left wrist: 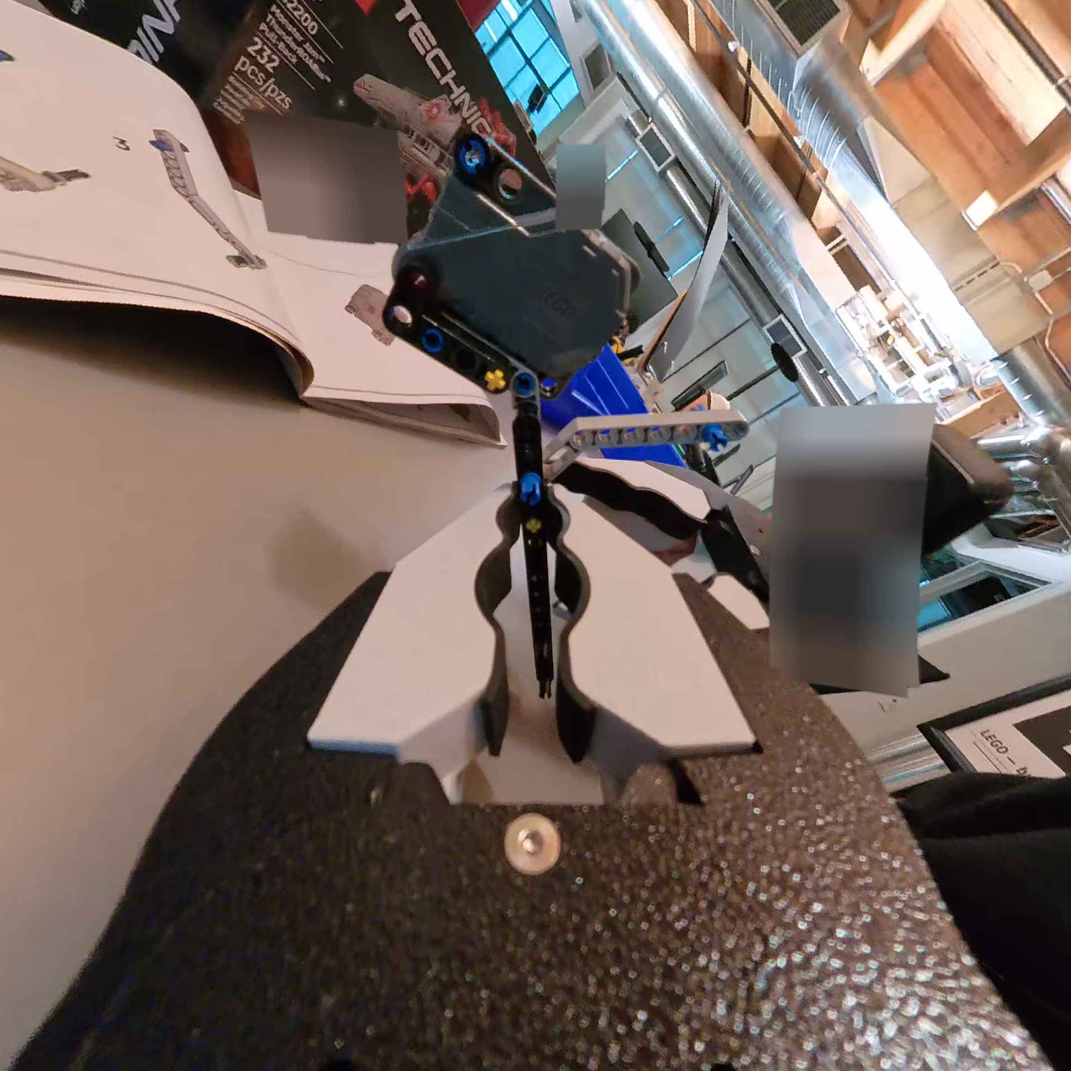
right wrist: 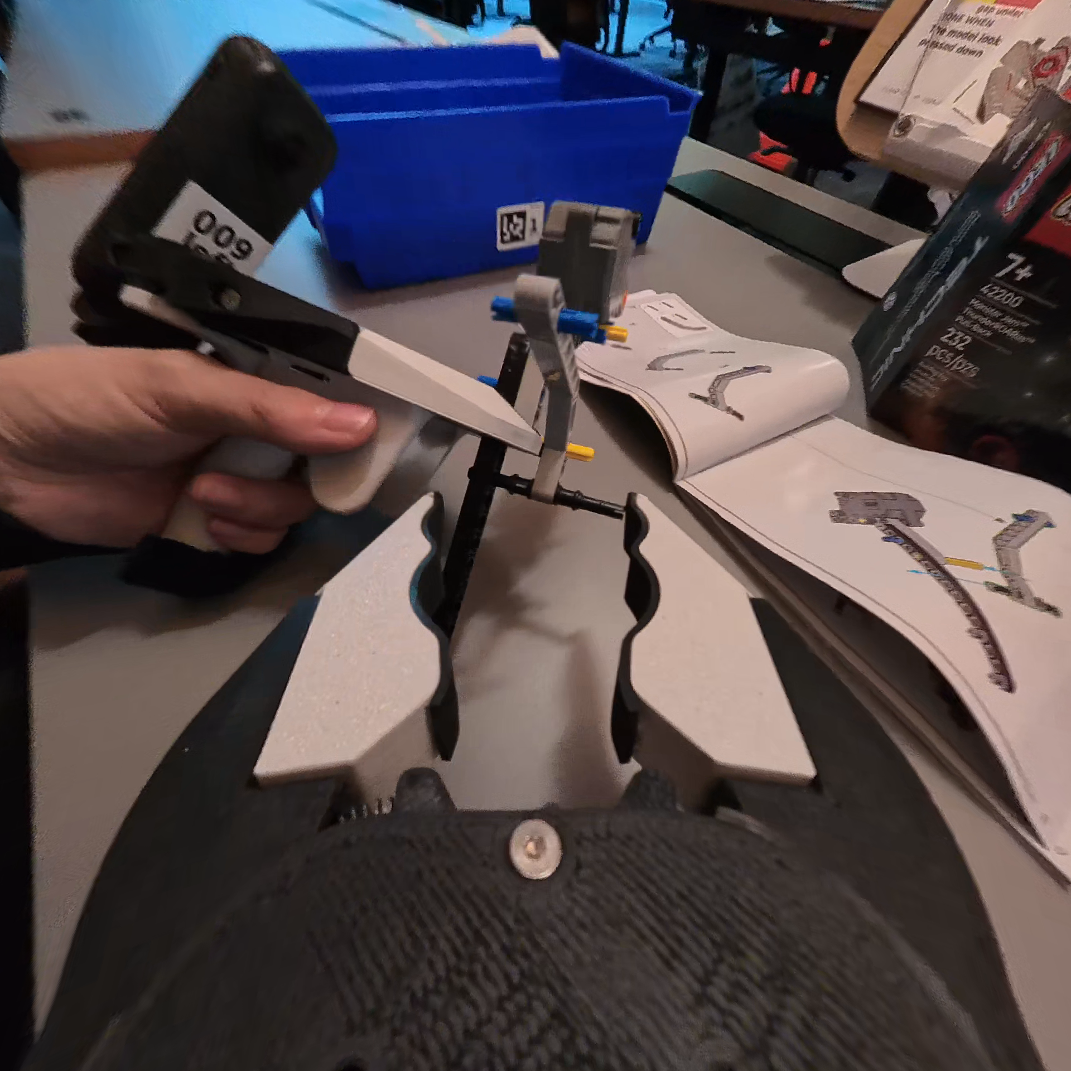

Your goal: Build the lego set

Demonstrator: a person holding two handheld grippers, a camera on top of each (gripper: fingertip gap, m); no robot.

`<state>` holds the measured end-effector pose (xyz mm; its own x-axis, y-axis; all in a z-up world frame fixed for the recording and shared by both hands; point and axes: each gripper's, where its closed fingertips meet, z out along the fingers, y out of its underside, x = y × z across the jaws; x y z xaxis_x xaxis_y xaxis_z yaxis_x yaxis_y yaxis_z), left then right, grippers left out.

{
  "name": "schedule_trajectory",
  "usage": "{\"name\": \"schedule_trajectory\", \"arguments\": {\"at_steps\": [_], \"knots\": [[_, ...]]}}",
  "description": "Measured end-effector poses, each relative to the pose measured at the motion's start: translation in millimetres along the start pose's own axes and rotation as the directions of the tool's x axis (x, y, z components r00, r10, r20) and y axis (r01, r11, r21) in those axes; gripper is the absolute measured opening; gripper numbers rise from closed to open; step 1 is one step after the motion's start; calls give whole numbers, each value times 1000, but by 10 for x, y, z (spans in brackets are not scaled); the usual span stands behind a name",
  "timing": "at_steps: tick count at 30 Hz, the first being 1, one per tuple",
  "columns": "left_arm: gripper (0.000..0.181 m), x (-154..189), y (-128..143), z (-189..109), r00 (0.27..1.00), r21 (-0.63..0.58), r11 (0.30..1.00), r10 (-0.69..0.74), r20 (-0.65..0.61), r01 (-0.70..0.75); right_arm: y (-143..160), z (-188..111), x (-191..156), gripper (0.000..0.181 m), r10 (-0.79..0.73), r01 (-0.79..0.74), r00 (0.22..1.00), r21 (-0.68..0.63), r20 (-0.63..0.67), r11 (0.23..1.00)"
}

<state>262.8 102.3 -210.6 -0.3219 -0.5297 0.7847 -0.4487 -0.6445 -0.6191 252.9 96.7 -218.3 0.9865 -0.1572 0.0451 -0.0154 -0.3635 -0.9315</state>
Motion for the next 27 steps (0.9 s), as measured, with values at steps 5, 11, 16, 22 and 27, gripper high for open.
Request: {"name": "schedule_trajectory", "arguments": {"at_steps": [5,11,16,22,27], "knots": [[5,53,1,29,999,36,998,-43,-15,44,6,34,49,60,-98,95,992,-43,-77,995],[5,86,21,36,998,62,996,-65,-27,67,-35,-6,51,59,-176,171,978,-55,-108,984],[5,146,-4,72,1000,102,995,-9,-7,10,-48,-29,18,47,-291,275,945,-121,-149,954],[5,202,29,126,998,128,991,-35,-46,41,-60,-56,71,42,-288,275,942,-96,-172,957],[17,273,16,124,997,103,995,16,-79,-8,-73,-86,79,40,-331,320,929,-91,-168,943]]}}
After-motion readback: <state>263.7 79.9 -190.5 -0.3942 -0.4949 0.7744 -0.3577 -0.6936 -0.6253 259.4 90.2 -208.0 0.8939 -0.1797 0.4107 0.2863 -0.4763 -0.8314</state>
